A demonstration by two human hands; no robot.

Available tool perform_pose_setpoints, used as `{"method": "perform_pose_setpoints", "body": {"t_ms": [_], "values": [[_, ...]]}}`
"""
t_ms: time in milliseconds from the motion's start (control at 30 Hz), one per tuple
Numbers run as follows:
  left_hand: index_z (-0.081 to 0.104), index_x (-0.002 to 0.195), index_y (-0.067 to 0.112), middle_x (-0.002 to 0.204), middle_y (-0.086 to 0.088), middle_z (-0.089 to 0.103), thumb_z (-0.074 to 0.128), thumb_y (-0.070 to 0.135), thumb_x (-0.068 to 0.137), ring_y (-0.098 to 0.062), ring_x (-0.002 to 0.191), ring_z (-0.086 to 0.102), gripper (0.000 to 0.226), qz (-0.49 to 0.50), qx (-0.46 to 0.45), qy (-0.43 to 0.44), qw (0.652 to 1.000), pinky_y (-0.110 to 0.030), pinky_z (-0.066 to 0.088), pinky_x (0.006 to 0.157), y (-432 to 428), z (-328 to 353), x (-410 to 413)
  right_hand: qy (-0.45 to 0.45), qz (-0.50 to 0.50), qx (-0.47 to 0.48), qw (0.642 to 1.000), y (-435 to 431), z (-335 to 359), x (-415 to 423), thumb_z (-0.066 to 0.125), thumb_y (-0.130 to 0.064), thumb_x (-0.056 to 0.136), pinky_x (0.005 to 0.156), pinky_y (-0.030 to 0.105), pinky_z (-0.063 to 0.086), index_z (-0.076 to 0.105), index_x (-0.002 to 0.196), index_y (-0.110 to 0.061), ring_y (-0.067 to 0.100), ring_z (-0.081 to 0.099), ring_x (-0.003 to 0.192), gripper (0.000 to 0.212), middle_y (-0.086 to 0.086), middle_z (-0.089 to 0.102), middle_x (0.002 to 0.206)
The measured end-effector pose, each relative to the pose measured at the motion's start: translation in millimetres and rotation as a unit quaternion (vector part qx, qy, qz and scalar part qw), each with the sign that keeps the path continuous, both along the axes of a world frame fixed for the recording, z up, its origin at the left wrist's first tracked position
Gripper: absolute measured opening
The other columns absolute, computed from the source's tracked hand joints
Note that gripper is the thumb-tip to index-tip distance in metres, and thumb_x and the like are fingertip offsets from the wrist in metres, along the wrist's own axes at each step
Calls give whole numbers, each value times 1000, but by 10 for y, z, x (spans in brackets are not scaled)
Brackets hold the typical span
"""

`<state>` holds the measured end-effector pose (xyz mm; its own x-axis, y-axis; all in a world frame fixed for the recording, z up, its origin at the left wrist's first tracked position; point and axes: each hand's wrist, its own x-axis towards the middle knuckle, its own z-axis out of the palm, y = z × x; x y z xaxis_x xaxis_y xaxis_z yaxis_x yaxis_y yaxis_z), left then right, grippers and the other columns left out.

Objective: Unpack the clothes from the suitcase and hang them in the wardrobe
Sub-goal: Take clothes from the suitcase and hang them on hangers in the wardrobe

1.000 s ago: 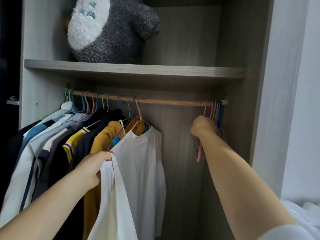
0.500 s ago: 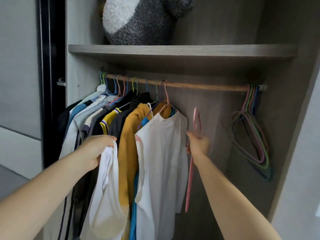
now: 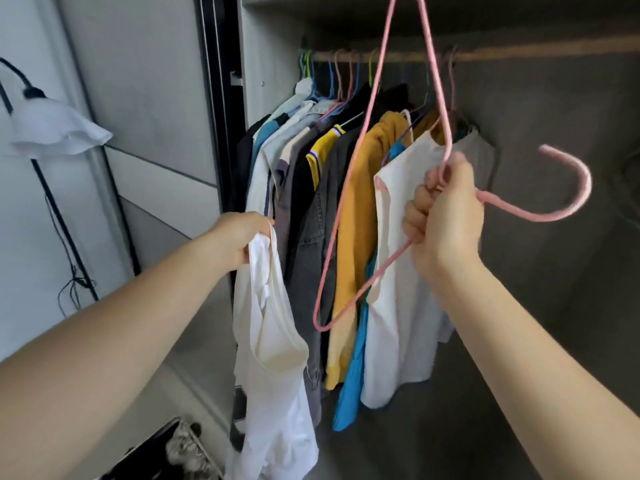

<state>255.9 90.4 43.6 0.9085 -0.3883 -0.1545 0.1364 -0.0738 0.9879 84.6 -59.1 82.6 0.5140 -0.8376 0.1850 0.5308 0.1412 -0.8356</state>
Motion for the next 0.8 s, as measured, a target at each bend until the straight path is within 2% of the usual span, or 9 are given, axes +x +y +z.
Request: {"method": "perform_pose_setpoints", "body": {"t_ms": [133,267,367,500,600,700,800], "values": [[63,78,9,78,-7,59,49,-8,86,-18,61,56,24,23,-7,13,1000,-18,49,40,135,-33,-47,-67,105,3,992,338,-91,160,39,-33,100,44,27,5,31,63,-21,12,8,48,39,-3,16,54],[63,78,7,75,-8,60,50,-7,88,-15,44,60,21,52,-27,29,998,-20,47,38,376,-30,-7,-77,172,24,982,622,-445,360,40,-34,101,40,20,7,32,62,-19,11,9,41,43,-4,16,50],[58,76,7,75,-8,54,47,-6,89,-19,58,53,22,81,-36,36,995,-20,48,40,575,-6,55,-85,217,39,972,777,-666,425,39,-32,103,38,17,9,35,60,-18,9,12,37,46,-5,20,45],[52,70,9,69,-6,48,41,-4,92,-18,56,46,28,91,-50,34,994,-17,45,42,774,38,73,-94,271,40,957,941,-763,539,38,-34,103,41,23,5,33,59,-18,11,10,40,47,-3,19,47],[51,69,9,63,-6,51,41,-2,93,-16,48,51,28,121,-52,13,991,-19,47,43,964,82,109,-5,309,-58,949,1049,-1013,661,40,-30,103,43,19,6,34,56,-17,9,14,38,49,-2,21,46],[52,69,10,43,-1,55,48,-2,93,-8,31,52,27,200,-54,3,978,-16,46,35,1291,93,178,64,350,-210,911,987,-1240,756,40,-28,103,42,16,15,35,55,-13,9,19,38,51,-3,25,45],[59,73,11,66,-7,58,59,-8,85,-16,47,57,22,250,-9,-21,968,-19,50,38,1646,19,243,94,388,-329,856,843,-1303,814,40,-31,101,42,17,22,36,58,-7,9,23,42,49,-3,28,47]]}}
